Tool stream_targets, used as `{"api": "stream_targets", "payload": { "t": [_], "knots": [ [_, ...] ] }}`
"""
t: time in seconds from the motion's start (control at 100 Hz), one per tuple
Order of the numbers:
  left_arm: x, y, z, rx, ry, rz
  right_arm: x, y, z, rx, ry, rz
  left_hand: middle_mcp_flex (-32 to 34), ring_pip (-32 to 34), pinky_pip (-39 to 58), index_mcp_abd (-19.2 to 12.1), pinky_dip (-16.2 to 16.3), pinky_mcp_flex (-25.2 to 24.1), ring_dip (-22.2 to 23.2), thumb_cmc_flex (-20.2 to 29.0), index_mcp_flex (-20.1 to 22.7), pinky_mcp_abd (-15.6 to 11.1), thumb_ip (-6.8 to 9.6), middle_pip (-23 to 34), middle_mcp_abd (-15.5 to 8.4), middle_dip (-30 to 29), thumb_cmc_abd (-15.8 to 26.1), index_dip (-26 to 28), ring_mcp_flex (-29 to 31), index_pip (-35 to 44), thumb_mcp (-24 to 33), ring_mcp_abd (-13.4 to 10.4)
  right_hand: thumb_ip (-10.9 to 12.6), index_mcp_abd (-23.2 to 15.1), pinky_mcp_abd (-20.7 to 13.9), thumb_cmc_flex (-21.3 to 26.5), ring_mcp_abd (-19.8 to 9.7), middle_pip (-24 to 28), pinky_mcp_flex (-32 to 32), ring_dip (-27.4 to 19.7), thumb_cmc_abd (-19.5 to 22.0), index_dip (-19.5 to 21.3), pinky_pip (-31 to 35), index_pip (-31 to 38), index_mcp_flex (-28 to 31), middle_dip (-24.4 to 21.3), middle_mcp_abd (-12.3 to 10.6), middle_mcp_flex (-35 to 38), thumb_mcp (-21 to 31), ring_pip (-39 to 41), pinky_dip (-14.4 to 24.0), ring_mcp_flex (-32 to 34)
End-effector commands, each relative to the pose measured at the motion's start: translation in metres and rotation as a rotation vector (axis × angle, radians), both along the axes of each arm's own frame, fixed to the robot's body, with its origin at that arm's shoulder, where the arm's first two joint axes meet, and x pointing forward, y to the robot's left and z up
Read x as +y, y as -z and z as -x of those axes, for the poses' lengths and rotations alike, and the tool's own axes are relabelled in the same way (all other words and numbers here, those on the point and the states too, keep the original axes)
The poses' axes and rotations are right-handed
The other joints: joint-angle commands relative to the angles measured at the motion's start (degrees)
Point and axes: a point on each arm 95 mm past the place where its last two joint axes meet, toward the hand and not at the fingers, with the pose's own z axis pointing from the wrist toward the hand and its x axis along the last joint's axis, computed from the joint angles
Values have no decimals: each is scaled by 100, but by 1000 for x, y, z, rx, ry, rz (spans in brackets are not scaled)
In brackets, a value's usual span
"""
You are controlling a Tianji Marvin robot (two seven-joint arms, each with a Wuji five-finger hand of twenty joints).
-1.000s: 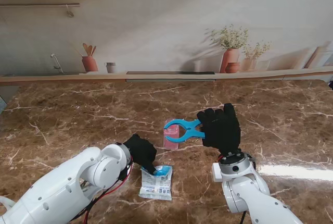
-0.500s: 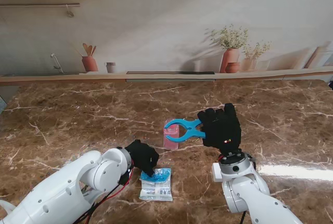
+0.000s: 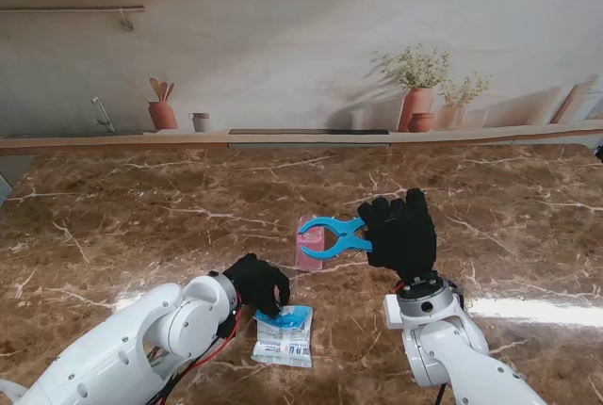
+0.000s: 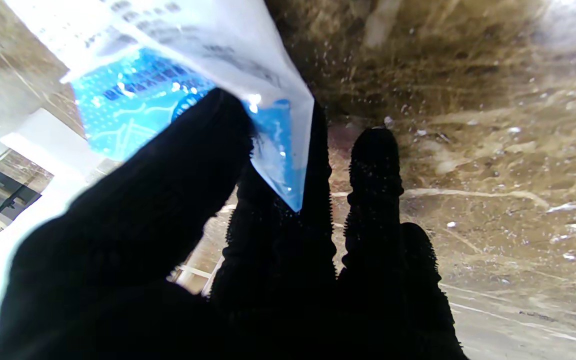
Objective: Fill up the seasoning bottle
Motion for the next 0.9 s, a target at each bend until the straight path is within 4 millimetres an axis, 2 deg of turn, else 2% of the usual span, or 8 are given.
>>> {"api": "stream_targets", "payload": {
  "t": [0.0,0.07,0.1,0.22,0.32,0.37,0.53,0.89],
  "knots": [
    [5,19,10,47,0,-32,-2,4,1,18,12,7,186,-403,52,-299,-127,-169,-83,278,556,-117,-92,1,-94,247,-69,-299,-133,679,368,-54,225,-1193,71,625,-519,4277,-46,126,786,1002,-78,3374,1157,603,-584,1119,133,-118,119,5],
    [6,18,10,50,7,-40,-2,4,1,17,12,7,-47,-414,-184,-864,-254,-183,0,282,620,37,-11,123,-77,638,166,194,-295,1411,436,59,224,-1192,71,625,-519,4277,-45,125,787,1003,-79,3374,1157,604,-584,1119,130,-119,120,2],
    [6,18,10,45,6,-41,-2,4,1,17,12,8,-123,-382,-241,-981,-274,-188,62,261,577,88,11,181,-53,819,179,487,-341,1600,552,114,224,-1192,70,624,-518,4276,-47,124,779,1003,-80,3374,1157,605,-584,1119,129,-119,120,2],
    [6,19,10,25,3,-41,-2,5,1,20,11,10,-376,-252,-352,-1257,-213,-205,344,175,271,229,-251,435,-137,1548,141,2495,-436,1541,1176,195,225,-1192,66,627,-518,4276,-49,123,781,1004,-84,3373,1157,606,-584,1119,131,-119,120,2],
    [7,20,9,-8,3,-27,-3,6,2,32,11,17,-499,-40,-240,-1323,-85,-223,628,255,115,339,-471,813,-285,2148,281,3751,-390,1541,1302,276,228,-1172,77,636,-506,4270,-33,121,758,1013,-73,3391,1168,604,-573,1137,148,-114,125,21],
    [7,19,10,-18,4,-19,-3,7,2,38,11,21,-514,-41,-241,-1335,-81,-224,924,339,107,349,-508,911,-337,2359,392,4155,-372,1525,1206,297,229,-1170,78,636,-506,4262,-18,120,739,1016,-62,3393,1180,603,-570,1155,160,-110,129,34],
    [5,17,11,-95,17,28,-5,13,2,92,9,44,-484,154,-246,-1434,-85,-216,1344,439,87,293,-592,1146,-419,2724,510,4694,-323,1675,1143,340,226,-1142,105,637,-483,4332,51,122,518,1010,1,3396,1311,645,-547,1196,367,-57,148,126],
    [0,4,20,-257,62,77,-7,35,0,331,-7,128,-428,242,-268,-1496,-91,-229,1448,427,82,369,-604,1184,-413,2820,503,4830,-297,1663,1163,402,130,-966,310,581,-298,4708,195,112,-95,929,234,3640,1405,490,-408,1230,975,84,170,378]
  ]
}}
